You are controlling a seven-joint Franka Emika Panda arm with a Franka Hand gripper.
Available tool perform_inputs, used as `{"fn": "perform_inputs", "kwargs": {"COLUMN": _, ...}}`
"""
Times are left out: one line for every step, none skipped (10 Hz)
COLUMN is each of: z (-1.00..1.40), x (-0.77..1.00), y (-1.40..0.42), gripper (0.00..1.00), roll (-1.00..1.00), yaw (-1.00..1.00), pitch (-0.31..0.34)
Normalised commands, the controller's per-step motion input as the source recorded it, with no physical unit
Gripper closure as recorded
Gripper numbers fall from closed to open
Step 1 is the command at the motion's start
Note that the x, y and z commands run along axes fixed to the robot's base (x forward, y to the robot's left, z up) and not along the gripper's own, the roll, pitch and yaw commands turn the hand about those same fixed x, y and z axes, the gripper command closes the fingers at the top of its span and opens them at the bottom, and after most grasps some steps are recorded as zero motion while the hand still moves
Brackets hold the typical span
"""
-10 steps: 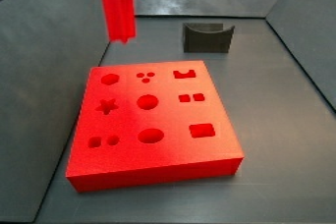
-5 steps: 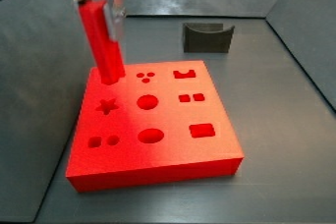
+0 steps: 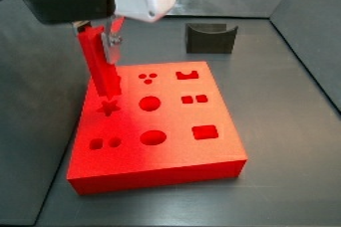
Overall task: Pick up the star object. Move up. Place the star object on the fixture. Regrasp the star object. Move to above the board. Insert the star object.
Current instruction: Insert the star object.
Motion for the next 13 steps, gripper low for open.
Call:
{"fn": "perform_inputs", "kwargs": {"z": -0.29, "x": 0.0, "y": 0.0, "gripper": 1.0, "roll": 0.01, "yaw": 0.0, "pitch": -0.004}}
{"fn": "perform_inputs", "kwargs": {"z": -0.42, "x": 0.07, "y": -0.03, "gripper": 1.0, "roll": 0.09, "yaw": 0.0, "pitch": 0.0}}
{"fn": "perform_inputs", "kwargs": {"z": -0.03, "x": 0.0, "y": 0.0, "gripper": 1.0, "roll": 0.0, "yaw": 0.0, "pitch": 0.0}}
{"fn": "perform_inputs", "kwargs": {"z": -0.03, "x": 0.0, "y": 0.0, "gripper": 1.0, "roll": 0.0, "yaw": 0.0, "pitch": 0.0}}
{"fn": "perform_inputs", "kwargs": {"z": -0.28, "x": 0.05, "y": -0.07, "gripper": 1.0, "roll": 0.0, "yaw": 0.0, "pitch": -0.019}}
{"fn": "perform_inputs", "kwargs": {"z": -0.36, "x": 0.09, "y": -0.1, "gripper": 1.0, "roll": 0.04, "yaw": 0.0, "pitch": -0.007}}
{"fn": "perform_inputs", "kwargs": {"z": -0.31, "x": 0.04, "y": -0.06, "gripper": 1.0, "roll": 0.01, "yaw": 0.0, "pitch": -0.019}}
{"fn": "perform_inputs", "kwargs": {"z": -0.37, "x": 0.0, "y": -0.05, "gripper": 1.0, "roll": 0.01, "yaw": 0.0, "pitch": -0.044}}
{"fn": "perform_inputs", "kwargs": {"z": -0.43, "x": 0.0, "y": -0.04, "gripper": 1.0, "roll": 0.04, "yaw": 0.0, "pitch": -0.029}}
{"fn": "perform_inputs", "kwargs": {"z": -0.49, "x": 0.0, "y": 0.0, "gripper": 1.0, "roll": 0.06, "yaw": -0.01, "pitch": 0.0}}
{"fn": "perform_inputs", "kwargs": {"z": -0.54, "x": 0.0, "y": 0.0, "gripper": 1.0, "roll": 0.07, "yaw": -0.04, "pitch": 0.0}}
{"fn": "perform_inputs", "kwargs": {"z": -0.56, "x": 0.0, "y": 0.0, "gripper": 1.0, "roll": 0.06, "yaw": -0.01, "pitch": 0.0}}
{"fn": "perform_inputs", "kwargs": {"z": -0.57, "x": 0.01, "y": 0.0, "gripper": 1.0, "roll": 0.06, "yaw": 0.0, "pitch": 0.0}}
